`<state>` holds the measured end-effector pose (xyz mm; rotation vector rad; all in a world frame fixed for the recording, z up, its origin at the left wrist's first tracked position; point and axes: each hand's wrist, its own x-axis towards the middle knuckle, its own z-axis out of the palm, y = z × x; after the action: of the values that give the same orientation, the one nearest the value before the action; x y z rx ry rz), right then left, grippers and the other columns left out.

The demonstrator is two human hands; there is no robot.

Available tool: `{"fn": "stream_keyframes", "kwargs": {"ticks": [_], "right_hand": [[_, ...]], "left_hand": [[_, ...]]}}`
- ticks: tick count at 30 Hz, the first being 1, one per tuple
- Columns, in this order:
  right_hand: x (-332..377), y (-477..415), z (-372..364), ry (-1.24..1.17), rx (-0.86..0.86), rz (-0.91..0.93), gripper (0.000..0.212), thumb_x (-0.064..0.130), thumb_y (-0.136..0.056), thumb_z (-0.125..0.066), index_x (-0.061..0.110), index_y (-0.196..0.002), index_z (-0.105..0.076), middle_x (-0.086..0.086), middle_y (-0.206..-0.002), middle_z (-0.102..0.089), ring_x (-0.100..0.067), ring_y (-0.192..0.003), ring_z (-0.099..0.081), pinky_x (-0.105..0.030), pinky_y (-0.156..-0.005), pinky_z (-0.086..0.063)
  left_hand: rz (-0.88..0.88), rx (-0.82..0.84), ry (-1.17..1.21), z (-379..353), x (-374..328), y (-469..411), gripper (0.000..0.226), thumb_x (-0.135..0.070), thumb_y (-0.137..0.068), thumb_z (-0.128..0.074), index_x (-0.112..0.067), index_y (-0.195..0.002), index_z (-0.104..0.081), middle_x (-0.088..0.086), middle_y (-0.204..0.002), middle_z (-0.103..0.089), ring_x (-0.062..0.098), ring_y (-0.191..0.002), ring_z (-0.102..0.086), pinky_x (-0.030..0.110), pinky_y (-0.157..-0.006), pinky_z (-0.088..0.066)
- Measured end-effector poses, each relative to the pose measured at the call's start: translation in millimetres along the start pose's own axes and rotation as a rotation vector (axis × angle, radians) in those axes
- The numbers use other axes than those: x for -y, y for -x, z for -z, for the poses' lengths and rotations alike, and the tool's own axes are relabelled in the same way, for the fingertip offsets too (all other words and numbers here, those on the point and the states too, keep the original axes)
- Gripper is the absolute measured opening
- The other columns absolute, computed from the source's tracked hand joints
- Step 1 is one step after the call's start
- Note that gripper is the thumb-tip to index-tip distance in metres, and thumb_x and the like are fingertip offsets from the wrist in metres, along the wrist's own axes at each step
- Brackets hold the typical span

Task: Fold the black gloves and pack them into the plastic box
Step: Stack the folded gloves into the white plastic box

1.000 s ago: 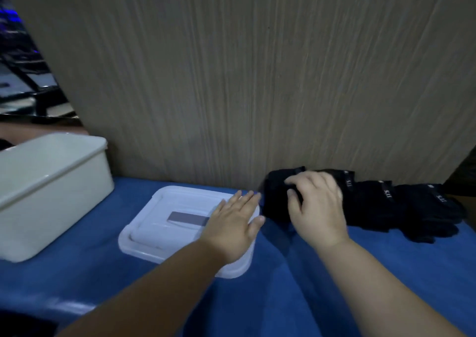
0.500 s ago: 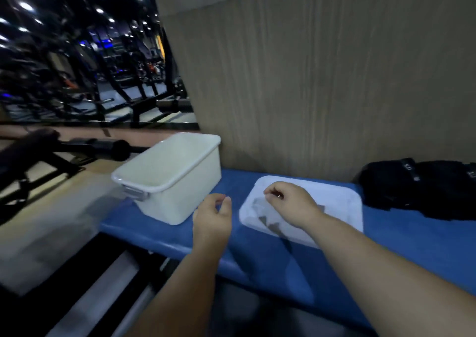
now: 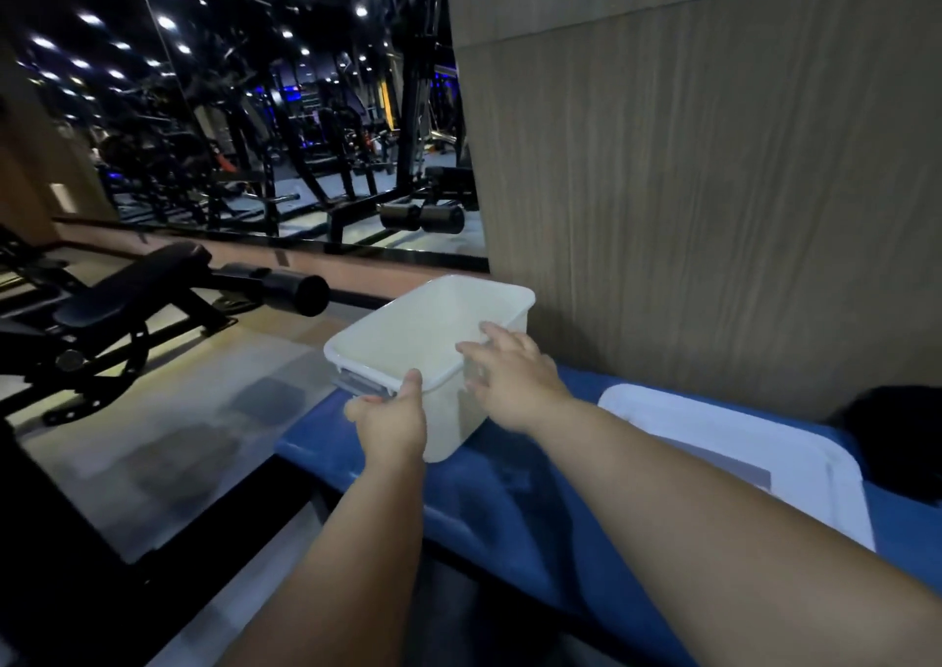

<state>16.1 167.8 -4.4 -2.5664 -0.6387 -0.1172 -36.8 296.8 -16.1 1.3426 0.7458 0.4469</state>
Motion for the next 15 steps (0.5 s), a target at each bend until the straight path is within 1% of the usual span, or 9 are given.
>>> {"fn": "stream_keyframes", "kwargs": {"ticks": [1, 3, 5, 7, 10, 11, 12, 14, 15], "right_hand": [[0, -2, -3, 0.072, 0.024, 0.031, 0.049, 0.035, -0.098, -0.041, 0.038, -0.146, -0.029, 0.007, -0.160, -0.009, -0.020, -0.145, -0.005, -0.043, -0.113, -0.016], [0, -6, -8, 0.118, 0.038, 0.060, 0.048, 0.035, -0.100, -0.037, 0.037, -0.146, -0.028, 0.009, -0.160, -0.011, -0.017, -0.147, -0.001, -0.044, -0.113, -0.013], [-1, -8, -10, 0.090, 0.000, 0.072, 0.042, 0.035, -0.101, -0.036, 0.035, -0.143, -0.034, 0.010, -0.156, -0.021, -0.015, -0.145, -0.007, -0.043, -0.111, -0.017], [-2, -8, -8, 0.056, -0.032, 0.074, 0.036, 0.035, -0.101, -0.035, 0.033, -0.136, -0.043, 0.012, -0.148, -0.033, -0.012, -0.140, -0.017, -0.039, -0.107, -0.022], [-5, -4, -3, 0.038, -0.034, 0.038, 0.032, 0.036, -0.101, -0.034, 0.031, -0.124, -0.054, 0.011, -0.132, -0.047, -0.014, -0.131, -0.029, -0.037, -0.098, -0.027], [-7, -2, -1, 0.049, -0.037, 0.015, 0.031, 0.037, -0.101, -0.034, 0.030, -0.120, -0.057, 0.010, -0.127, -0.051, -0.015, -0.128, -0.032, -0.037, -0.094, -0.028], [-10, 2, 1, 0.059, -0.048, -0.027, 0.031, 0.038, -0.100, -0.035, 0.030, -0.119, -0.059, 0.009, -0.124, -0.052, -0.017, -0.126, -0.034, -0.038, -0.092, -0.029], [-19, 13, 6, 0.051, -0.140, -0.181, 0.034, 0.040, -0.096, -0.040, 0.030, -0.125, -0.054, 0.006, -0.131, -0.048, -0.019, -0.127, -0.032, -0.041, -0.093, -0.030], [-25, 21, 9, 0.049, -0.231, -0.266, 0.038, 0.040, -0.094, -0.044, 0.029, -0.130, -0.050, 0.005, -0.135, -0.044, -0.020, -0.128, -0.029, -0.042, -0.095, -0.030]], "left_hand": [[0.007, -0.007, 0.017, -1, 0, -4, 0.051, -0.036, -0.087, -0.066, -0.013, -0.118, -0.032, 0.017, -0.114, -0.058, 0.026, -0.083, -0.061, 0.041, -0.077, -0.051], [0.020, -0.027, 0.032, -3, 0, -9, 0.046, -0.031, -0.088, -0.065, -0.014, -0.114, -0.032, 0.014, -0.105, -0.060, 0.020, -0.073, -0.061, 0.035, -0.071, -0.050], [0.024, -0.041, 0.046, -4, 1, -11, 0.042, -0.026, -0.087, -0.065, -0.014, -0.110, -0.032, 0.015, -0.096, -0.064, 0.020, -0.074, -0.064, 0.031, -0.069, -0.048], [0.016, -0.046, 0.066, -4, 2, -10, 0.037, -0.019, -0.086, -0.063, -0.013, -0.108, -0.033, 0.015, -0.092, -0.065, 0.021, -0.078, -0.065, 0.031, -0.070, -0.049], [0.004, -0.048, 0.021, -1, 5, -2, 0.033, -0.017, -0.086, -0.059, -0.012, -0.107, -0.034, 0.014, -0.096, -0.062, 0.025, -0.081, -0.060, 0.030, -0.062, -0.044], [-0.012, -0.052, -0.016, 1, 8, 2, 0.033, -0.017, -0.086, -0.058, -0.013, -0.107, -0.034, 0.015, -0.099, -0.060, 0.028, -0.083, -0.058, 0.031, -0.061, -0.042], [-0.027, -0.062, -0.059, 4, 11, 6, 0.032, -0.018, -0.086, -0.059, -0.013, -0.106, -0.034, 0.016, -0.102, -0.058, 0.030, -0.084, -0.057, 0.032, -0.064, -0.041], [-0.046, -0.084, -0.136, 11, 20, 12, 0.032, -0.020, -0.084, -0.059, -0.015, -0.103, -0.034, 0.016, -0.102, -0.057, 0.033, -0.084, -0.058, 0.037, -0.071, -0.046], [-0.050, -0.081, -0.163, 15, 24, 15, 0.032, -0.021, -0.083, -0.059, -0.018, -0.101, -0.033, 0.016, -0.101, -0.059, 0.035, -0.084, -0.060, 0.041, -0.076, -0.050]]}}
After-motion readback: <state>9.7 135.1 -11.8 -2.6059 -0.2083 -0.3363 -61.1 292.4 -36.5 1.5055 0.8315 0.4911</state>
